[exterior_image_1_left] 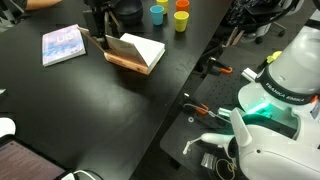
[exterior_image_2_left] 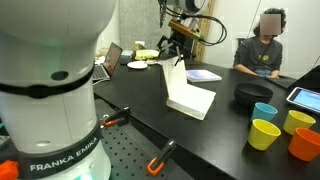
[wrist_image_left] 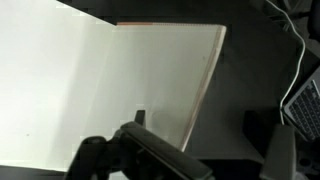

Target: Open the book, then flip to the middle

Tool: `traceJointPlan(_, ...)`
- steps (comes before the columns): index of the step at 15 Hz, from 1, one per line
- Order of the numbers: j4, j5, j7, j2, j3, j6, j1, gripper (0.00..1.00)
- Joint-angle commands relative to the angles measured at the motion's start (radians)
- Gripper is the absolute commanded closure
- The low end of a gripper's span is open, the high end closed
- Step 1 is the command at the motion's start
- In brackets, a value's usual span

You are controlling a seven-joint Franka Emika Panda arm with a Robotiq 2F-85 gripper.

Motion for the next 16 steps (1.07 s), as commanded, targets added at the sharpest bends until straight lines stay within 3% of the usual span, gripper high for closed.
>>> traceJointPlan(1, 0.006, 0.12, -0.115, 0.005, 0.024, -0.015, -0.016, 0.0)
traceJointPlan(6, 0.009, 0.179, -0.138, 0.039, -0.002, -0.019, -0.024, 0.0)
traceJointPlan(10, -0.054, 0.178, -0.104, -0.006, -0.059, 0.018, -0.077, 0.0)
traceJointPlan(16, -0.157, 0.268, -0.119, -0.031, -0.126, 0.071, -0.16, 0.0)
